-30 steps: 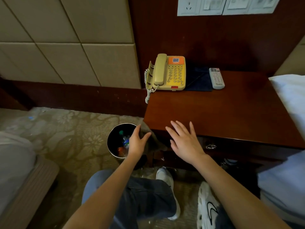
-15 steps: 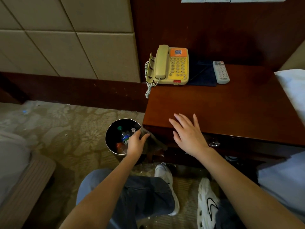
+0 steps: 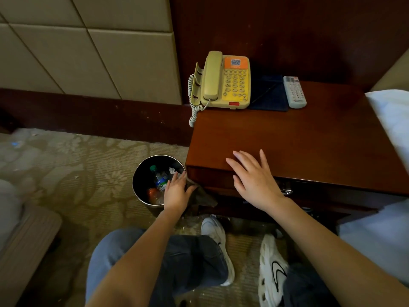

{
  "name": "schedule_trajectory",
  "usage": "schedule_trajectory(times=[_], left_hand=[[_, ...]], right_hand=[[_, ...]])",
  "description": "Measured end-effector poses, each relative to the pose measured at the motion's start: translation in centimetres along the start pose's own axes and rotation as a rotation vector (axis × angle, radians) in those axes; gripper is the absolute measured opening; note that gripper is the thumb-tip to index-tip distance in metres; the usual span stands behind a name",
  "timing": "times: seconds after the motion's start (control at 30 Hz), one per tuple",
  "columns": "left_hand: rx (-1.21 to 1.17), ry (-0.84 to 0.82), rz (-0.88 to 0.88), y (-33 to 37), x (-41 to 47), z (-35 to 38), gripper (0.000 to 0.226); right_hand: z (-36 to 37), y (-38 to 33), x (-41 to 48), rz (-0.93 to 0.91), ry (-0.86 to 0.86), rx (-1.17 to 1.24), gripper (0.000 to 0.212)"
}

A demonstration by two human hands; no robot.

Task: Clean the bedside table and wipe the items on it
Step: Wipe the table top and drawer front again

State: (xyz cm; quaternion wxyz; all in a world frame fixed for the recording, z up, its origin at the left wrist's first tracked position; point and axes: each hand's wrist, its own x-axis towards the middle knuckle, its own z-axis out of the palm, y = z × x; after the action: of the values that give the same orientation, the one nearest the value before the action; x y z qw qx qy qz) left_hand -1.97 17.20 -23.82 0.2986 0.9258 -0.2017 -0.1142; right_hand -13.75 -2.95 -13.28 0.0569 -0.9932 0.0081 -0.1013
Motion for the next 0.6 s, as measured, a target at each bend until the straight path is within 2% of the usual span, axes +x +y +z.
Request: schedule_trajectory(times=[0.13, 0.23, 0.3, 0.5, 0.6], left_hand=[[-0.058, 0.049, 0.003, 0.0, -0.5, 0.6, 0.045], [-0.121, 0.099, -0.024, 0.4, -1.2, 1.0, 0.037], [-0.149, 0.126, -0.073, 0.8, -1.7, 1.3, 0.034], [-0.159, 0.203, -0.330, 4.5, -2.9, 3.9, 0.058], [-0.151, 0.213, -0.386, 5.1, -3.0, 4.4, 0.056]], right_hand=[[-0.6, 0.6, -0.3, 0.027, 0.014, -0.021, 0.047], [-0.8, 1.0, -0.5, 0.045, 0.028, -0.030, 0.047], [-0.9, 1.0, -0.7, 0.055, 0.037, -0.022, 0.046], [-0.9, 1.1, -1.5, 0.040, 0.061, -0.018, 0.045], [-1.1, 1.8, -2.1, 0.045, 0.063, -0.024, 0.045]])
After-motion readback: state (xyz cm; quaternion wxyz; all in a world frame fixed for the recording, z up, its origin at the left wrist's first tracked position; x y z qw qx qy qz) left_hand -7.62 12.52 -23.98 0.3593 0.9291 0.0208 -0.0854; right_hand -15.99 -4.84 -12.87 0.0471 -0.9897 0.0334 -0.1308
